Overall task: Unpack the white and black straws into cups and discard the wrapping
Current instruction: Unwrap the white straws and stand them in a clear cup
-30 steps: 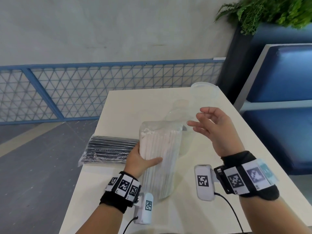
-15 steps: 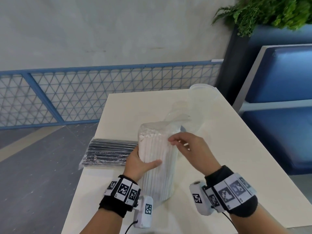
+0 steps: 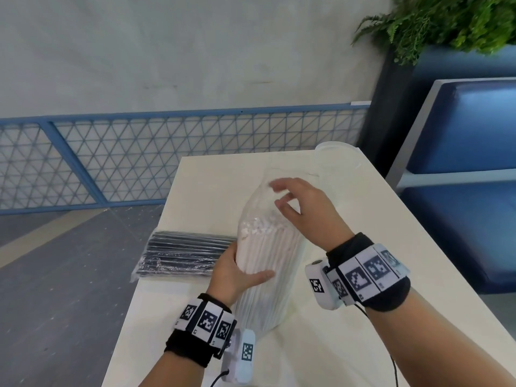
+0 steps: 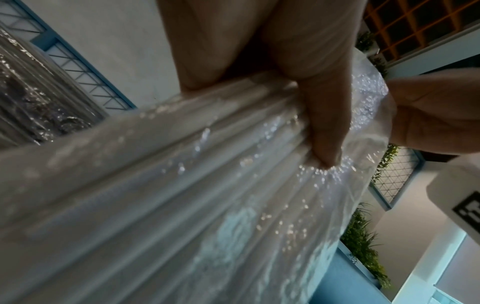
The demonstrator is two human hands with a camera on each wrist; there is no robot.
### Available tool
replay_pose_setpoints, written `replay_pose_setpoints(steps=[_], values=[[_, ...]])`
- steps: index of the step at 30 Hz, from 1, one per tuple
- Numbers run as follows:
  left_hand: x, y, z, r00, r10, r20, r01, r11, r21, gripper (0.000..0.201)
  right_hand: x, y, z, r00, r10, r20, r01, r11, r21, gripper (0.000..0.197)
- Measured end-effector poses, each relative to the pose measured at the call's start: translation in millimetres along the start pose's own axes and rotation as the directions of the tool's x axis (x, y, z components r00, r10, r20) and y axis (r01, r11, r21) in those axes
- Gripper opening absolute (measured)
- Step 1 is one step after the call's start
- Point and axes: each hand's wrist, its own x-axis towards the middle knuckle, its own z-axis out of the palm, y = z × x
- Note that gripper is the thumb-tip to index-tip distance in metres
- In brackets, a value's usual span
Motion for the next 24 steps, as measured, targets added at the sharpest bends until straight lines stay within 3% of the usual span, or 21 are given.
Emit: replay_pose_setpoints(steps=[2,4,10,13,16,21,24], values=[[1,-1,-2,0.999,0.014,-0.049,-0.015,1.000,-0.023,0.061,-4,-3,0,0.999,-0.022,0.025,0.024,0.998,-0.065,0.013],[3,-3,-4,0.996,0.025,-0.084,-0.028,0.999,-0.034,0.059,-9,-7,-2,0.992,0.024,0.123,-0.012,0.996,-0.092,0.016],[7,-6,-4,0.995,0.002,-0.096,-0.010,0.997,-0.082,0.060,-13,-20,-20,0.981,0.068,0.182,-0.120,0.948,0.296,0.016],[8,-3,-3,0.997,-0.004,-0.082,-0.003,0.996,-0.088,0.056,-8,-12,-9,0.991,0.108,0.074,-0.115,0.989,0.093,0.012],[6,-3,-3,0.999,-0.001,-0.053,-0.004,0.995,-0.102,0.058,-2,-11,-3,1.000,-0.024,0.006,0.024,0.987,-0.158,0.012],[4,-3,3,0.996,0.057,-0.075,-0.065,0.992,-0.106,0.054,12,-16,-3,0.951,0.000,0.311,0.106,0.940,-0.323,0.024],[9,-7,5,0.997,0.061,-0.055,-0.067,0.991,-0.112,0.059,12,-14,1,0.893,0.057,0.447,0.137,0.911,-0.389,0.050]])
